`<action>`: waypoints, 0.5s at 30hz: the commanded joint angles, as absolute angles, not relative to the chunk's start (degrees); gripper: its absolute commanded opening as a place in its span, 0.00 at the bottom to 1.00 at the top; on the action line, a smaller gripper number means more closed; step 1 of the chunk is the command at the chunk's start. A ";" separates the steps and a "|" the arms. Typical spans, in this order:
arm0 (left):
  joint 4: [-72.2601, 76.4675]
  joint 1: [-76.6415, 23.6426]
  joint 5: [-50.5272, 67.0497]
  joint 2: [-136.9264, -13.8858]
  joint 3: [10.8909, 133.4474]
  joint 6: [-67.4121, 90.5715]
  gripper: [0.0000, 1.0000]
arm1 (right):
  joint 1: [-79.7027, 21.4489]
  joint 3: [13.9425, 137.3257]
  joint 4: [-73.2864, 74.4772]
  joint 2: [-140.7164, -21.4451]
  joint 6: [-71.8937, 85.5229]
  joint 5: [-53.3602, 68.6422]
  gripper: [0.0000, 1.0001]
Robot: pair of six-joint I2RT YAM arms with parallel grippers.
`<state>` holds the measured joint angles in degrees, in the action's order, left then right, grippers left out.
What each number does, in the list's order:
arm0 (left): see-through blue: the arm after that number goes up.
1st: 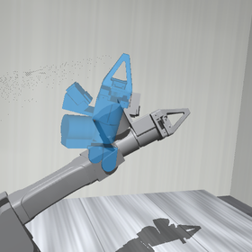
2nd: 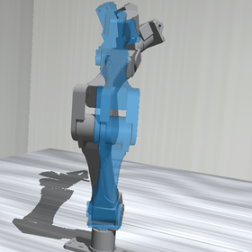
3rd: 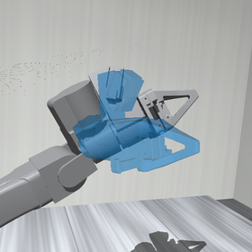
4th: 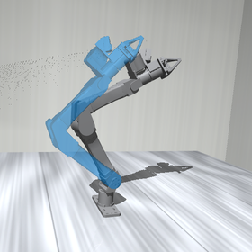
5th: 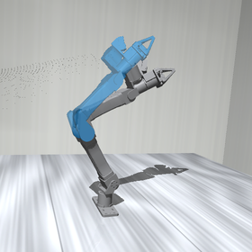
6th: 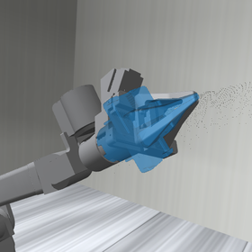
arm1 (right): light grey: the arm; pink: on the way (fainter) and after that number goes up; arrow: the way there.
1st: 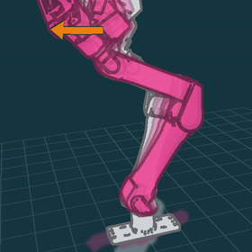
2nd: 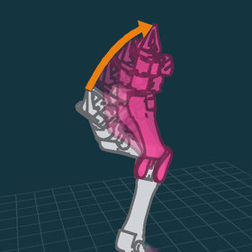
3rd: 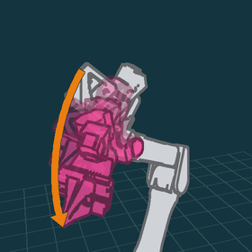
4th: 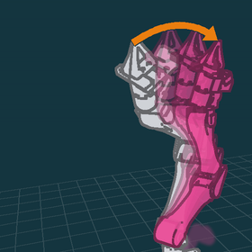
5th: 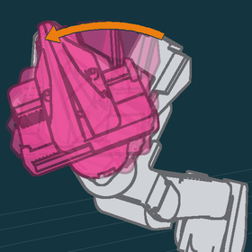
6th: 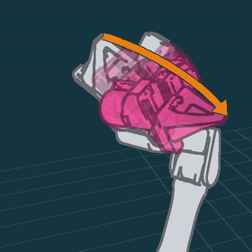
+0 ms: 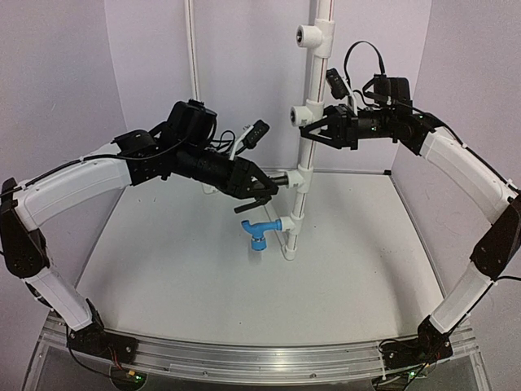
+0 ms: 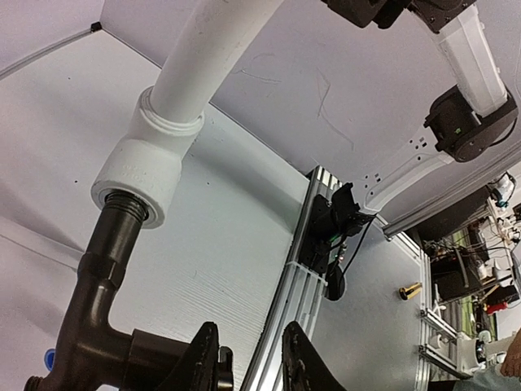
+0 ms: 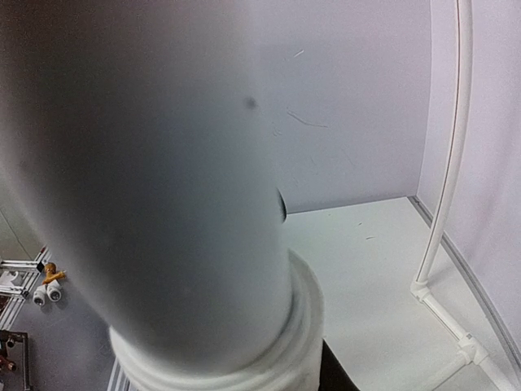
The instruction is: Install the water faucets
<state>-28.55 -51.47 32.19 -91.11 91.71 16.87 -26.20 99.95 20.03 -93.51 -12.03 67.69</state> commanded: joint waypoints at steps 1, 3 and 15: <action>-32.03 -52.22 17.84 -89.38 89.54 14.04 0.28 | -25.79 98.78 25.58 -93.83 -7.86 63.62 0.04; -33.29 -53.67 13.93 -89.07 90.36 13.04 0.28 | -25.71 98.58 25.63 -93.71 -7.91 63.63 0.04; -27.34 -54.52 10.53 -77.56 81.82 30.95 0.68 | -25.78 96.78 25.57 -92.42 -8.00 63.72 0.04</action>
<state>-27.62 -55.72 16.46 -81.64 84.66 20.90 -26.20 98.85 19.07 -92.84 -11.75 67.35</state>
